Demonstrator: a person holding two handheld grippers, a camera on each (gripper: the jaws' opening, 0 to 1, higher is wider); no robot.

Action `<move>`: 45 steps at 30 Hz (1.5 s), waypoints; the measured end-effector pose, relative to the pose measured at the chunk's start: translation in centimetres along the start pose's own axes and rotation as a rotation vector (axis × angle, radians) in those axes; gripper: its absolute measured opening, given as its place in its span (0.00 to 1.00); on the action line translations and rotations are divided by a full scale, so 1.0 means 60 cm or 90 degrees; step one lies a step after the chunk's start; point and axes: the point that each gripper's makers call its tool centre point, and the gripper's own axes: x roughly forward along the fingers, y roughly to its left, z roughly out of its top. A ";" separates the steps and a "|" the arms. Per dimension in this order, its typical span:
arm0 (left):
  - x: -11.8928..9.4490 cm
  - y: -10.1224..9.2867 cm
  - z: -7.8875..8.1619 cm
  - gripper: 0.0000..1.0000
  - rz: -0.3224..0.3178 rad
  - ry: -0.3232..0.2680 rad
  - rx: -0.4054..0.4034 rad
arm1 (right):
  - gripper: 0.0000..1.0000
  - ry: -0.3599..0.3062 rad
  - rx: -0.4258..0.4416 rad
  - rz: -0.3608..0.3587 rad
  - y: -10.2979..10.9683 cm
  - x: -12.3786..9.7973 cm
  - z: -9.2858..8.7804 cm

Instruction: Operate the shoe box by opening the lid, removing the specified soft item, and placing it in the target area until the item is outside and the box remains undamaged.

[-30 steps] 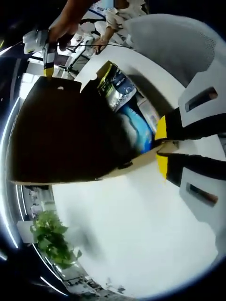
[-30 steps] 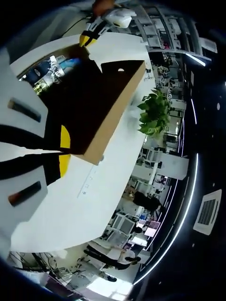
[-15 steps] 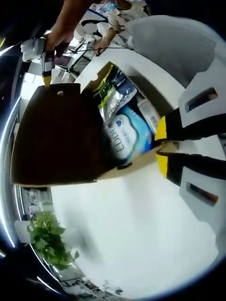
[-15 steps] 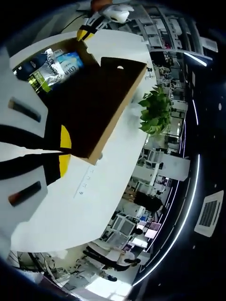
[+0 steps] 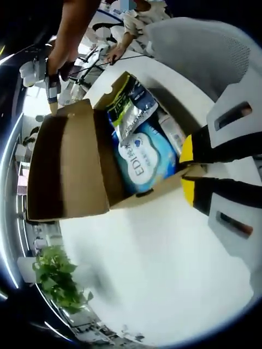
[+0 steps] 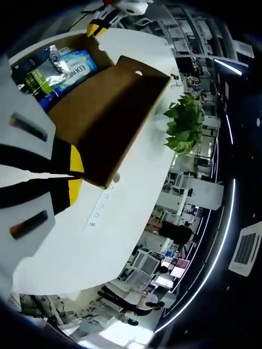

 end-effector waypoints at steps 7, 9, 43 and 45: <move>-0.001 0.000 0.000 0.05 0.001 0.001 -0.002 | 0.00 0.020 0.009 0.010 -0.008 0.030 -0.008; 0.000 0.001 0.000 0.05 0.001 0.002 -0.004 | 0.00 0.025 0.010 0.013 -0.009 0.038 -0.012; 0.001 0.003 0.005 0.05 0.013 0.011 0.013 | 0.00 0.173 0.005 0.058 -0.007 0.167 -0.125; 0.001 0.003 0.004 0.05 0.014 0.010 0.013 | 0.00 0.182 0.004 0.060 -0.005 0.170 -0.132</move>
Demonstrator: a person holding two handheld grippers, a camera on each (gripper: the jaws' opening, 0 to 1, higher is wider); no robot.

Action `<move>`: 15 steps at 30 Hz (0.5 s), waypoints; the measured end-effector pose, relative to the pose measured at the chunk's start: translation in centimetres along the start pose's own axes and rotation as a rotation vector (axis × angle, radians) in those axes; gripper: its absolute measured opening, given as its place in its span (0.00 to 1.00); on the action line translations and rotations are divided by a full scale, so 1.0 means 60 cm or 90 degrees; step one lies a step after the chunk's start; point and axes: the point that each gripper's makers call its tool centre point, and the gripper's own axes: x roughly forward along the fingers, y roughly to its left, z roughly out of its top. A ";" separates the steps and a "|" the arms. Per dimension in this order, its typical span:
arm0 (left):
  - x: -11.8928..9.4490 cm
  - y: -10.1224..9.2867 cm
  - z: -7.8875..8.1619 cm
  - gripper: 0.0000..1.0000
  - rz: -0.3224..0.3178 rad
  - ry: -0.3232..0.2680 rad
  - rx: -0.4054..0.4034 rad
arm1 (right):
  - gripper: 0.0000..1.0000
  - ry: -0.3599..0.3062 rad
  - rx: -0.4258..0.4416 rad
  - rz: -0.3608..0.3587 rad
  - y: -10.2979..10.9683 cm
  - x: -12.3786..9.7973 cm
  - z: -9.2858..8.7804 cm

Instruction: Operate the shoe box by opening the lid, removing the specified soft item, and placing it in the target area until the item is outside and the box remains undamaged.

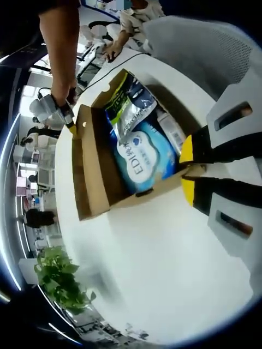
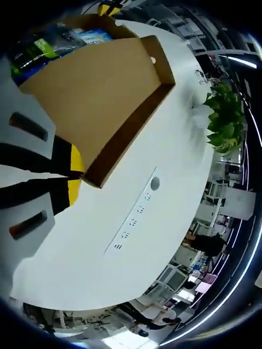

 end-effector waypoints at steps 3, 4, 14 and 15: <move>-0.001 0.000 0.000 0.05 -0.001 0.000 -0.002 | 0.00 0.013 -0.003 0.002 0.005 0.006 -0.008; 0.000 0.000 0.000 0.05 -0.001 0.000 -0.002 | 0.00 0.022 -0.005 0.004 0.005 0.011 -0.013; -0.002 -0.001 0.001 0.05 0.002 0.001 -0.003 | 0.00 0.059 0.000 0.013 0.014 0.027 -0.038; -0.002 -0.001 0.001 0.05 0.002 0.001 -0.004 | 0.00 0.062 0.003 0.014 0.015 0.028 -0.040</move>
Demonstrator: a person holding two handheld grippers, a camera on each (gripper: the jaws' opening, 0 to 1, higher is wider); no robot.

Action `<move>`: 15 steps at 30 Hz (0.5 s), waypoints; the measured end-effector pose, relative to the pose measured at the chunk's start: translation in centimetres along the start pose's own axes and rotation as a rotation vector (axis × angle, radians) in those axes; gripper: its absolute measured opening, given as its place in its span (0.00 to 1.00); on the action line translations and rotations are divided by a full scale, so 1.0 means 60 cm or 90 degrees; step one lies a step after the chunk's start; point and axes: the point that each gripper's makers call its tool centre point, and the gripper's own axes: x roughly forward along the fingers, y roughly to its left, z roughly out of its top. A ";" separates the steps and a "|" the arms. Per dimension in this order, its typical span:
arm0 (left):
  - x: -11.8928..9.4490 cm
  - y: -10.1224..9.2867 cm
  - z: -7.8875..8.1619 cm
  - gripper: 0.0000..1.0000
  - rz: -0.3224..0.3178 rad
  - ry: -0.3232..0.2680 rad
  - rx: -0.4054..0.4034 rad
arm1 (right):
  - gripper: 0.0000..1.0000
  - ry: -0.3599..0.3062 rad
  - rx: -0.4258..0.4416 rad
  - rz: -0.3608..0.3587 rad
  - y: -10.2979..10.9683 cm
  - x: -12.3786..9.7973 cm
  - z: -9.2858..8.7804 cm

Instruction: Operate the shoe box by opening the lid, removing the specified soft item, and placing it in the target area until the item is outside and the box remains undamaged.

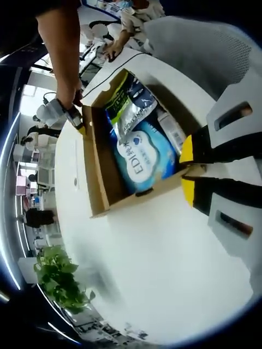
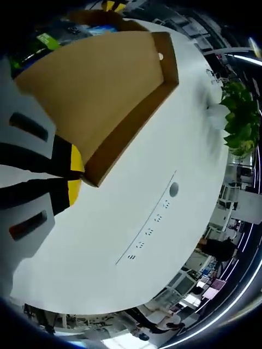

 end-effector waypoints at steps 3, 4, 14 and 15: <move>0.000 0.002 0.000 0.05 -0.005 -0.003 -0.011 | 0.00 0.007 -0.003 0.001 0.001 0.005 -0.004; 0.000 0.001 0.000 0.05 -0.005 -0.003 -0.010 | 0.00 0.005 -0.003 0.001 0.002 0.004 -0.004; -0.001 0.007 0.000 0.05 0.000 -0.004 -0.019 | 0.00 0.001 0.001 0.004 0.004 0.002 -0.002; -0.002 0.012 -0.001 0.05 0.003 -0.005 -0.019 | 0.00 -0.001 -0.001 0.005 0.008 0.001 -0.001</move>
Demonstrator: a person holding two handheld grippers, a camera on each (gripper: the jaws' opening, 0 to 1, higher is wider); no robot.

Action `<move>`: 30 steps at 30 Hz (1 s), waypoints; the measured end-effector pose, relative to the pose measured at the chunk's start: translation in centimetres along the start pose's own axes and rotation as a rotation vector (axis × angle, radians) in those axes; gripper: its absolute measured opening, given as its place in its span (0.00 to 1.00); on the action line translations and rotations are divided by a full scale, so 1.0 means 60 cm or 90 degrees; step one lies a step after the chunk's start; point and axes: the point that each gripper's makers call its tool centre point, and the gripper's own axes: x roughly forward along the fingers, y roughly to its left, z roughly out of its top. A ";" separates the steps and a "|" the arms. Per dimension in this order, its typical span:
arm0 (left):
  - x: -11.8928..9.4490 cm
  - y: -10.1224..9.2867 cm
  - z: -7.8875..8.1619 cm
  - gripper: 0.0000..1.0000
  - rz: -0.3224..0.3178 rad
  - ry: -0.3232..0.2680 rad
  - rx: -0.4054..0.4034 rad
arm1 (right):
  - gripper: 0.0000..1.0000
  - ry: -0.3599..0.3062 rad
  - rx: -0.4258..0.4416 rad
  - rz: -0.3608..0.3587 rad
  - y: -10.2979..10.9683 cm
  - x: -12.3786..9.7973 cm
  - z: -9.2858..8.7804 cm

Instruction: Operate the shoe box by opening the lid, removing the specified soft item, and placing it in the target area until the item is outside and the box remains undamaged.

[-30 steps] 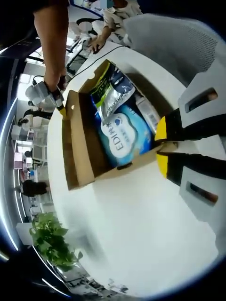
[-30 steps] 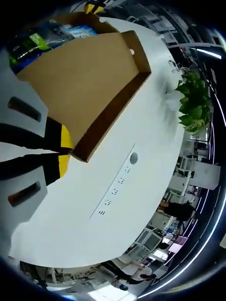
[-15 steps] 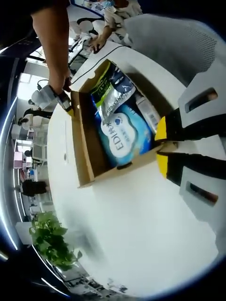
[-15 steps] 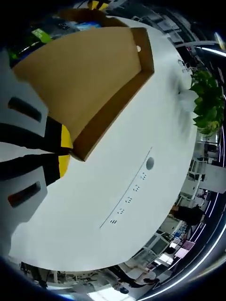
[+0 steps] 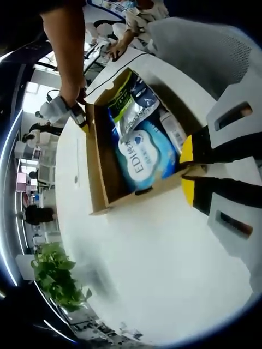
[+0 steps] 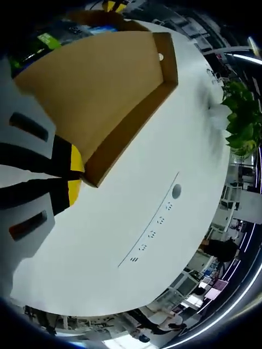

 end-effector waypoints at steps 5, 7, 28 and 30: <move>-0.004 0.010 -0.002 0.04 0.004 -0.008 -0.015 | 0.00 -0.003 -0.006 0.001 0.008 0.002 0.002; -0.003 0.008 -0.001 0.05 0.002 -0.008 -0.016 | 0.00 -0.003 -0.006 -0.001 0.006 0.002 0.002; -0.016 -0.015 0.022 0.20 -0.004 -0.015 0.016 | 0.29 -0.104 0.034 -0.043 -0.021 -0.077 0.027; -0.016 -0.024 0.031 0.15 -0.020 -0.025 0.017 | 0.27 -0.116 0.039 -0.038 -0.017 -0.088 0.030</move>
